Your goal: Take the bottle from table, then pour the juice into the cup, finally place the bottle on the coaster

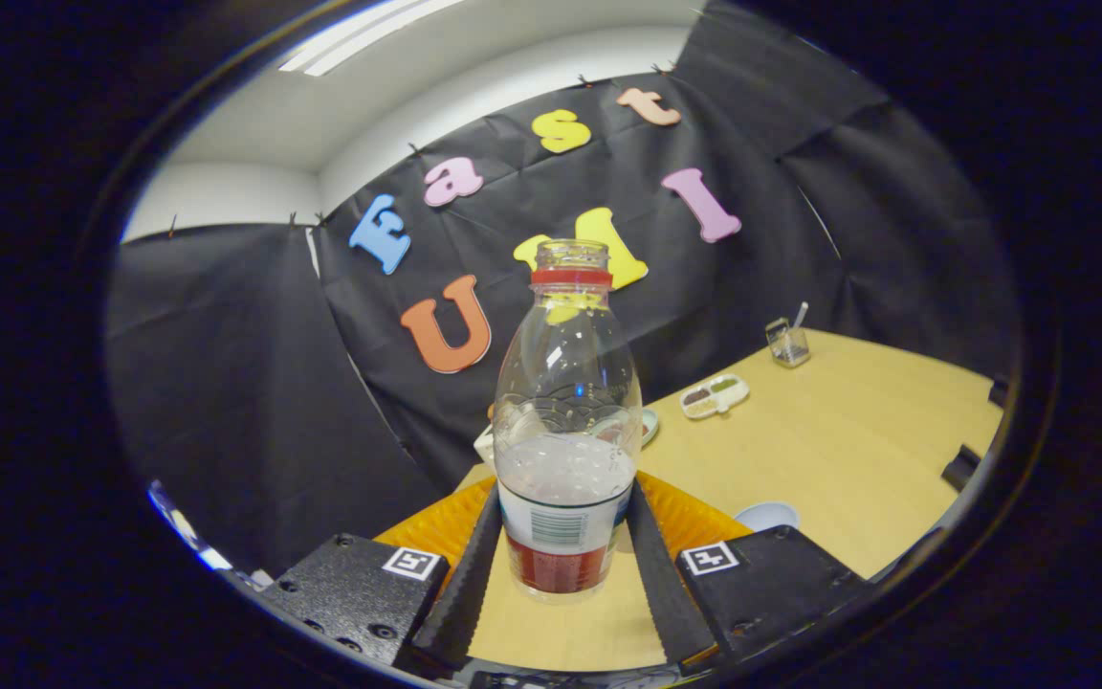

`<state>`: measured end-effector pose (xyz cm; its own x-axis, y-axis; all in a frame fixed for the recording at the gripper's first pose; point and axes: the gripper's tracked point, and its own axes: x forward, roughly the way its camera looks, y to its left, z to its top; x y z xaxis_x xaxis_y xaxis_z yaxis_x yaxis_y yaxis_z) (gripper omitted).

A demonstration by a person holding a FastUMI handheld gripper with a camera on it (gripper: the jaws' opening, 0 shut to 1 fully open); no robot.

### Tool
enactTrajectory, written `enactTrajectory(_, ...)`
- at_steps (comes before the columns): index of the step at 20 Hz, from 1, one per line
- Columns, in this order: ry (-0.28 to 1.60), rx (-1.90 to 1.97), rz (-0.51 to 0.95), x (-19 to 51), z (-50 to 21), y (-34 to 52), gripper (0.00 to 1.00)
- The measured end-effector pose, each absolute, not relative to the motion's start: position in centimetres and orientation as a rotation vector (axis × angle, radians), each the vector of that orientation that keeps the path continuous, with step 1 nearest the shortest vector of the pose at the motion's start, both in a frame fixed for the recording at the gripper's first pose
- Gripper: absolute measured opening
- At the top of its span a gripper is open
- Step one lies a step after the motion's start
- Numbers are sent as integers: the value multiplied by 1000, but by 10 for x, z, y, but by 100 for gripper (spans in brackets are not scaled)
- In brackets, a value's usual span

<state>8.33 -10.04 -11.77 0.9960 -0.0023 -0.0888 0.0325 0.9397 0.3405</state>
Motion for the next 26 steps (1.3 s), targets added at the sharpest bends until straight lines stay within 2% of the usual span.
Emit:
enactTrajectory(4, 40, 278, -8, 78, -97, -94, 77)
enactTrajectory(11, 20, 135, -75, 90, -83, -102, 77)
enactTrajectory(21, 49, 15, -175, 163, -105, -110, 77)
enactTrajectory(26, 74, -9, -165, 205, -132, -106, 78)
